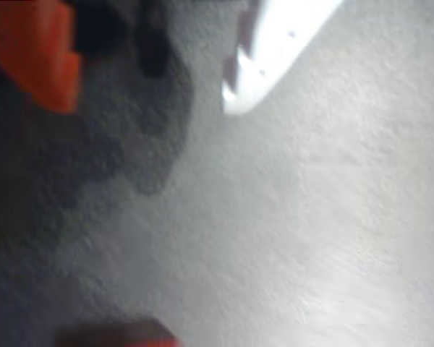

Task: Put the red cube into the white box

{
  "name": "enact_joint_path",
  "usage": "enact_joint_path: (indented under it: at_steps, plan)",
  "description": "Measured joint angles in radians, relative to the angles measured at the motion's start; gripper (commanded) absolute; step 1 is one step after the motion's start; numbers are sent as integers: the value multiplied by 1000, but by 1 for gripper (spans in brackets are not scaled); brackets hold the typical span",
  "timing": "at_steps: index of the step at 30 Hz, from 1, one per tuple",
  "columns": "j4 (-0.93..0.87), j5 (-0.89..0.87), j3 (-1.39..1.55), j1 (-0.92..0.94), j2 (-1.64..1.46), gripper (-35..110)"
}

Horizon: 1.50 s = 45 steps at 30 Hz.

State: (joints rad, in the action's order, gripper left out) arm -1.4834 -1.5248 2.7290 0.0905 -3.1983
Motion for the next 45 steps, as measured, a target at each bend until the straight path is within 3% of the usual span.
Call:
enact_joint_path:
  at_steps: [13, 30, 45]
  plan:
    - [15, 0, -40, -26, 77, 18]
    - [163, -21, -410, -55, 739, 24]
    - [383, 100, -526, 12, 1149, 28]
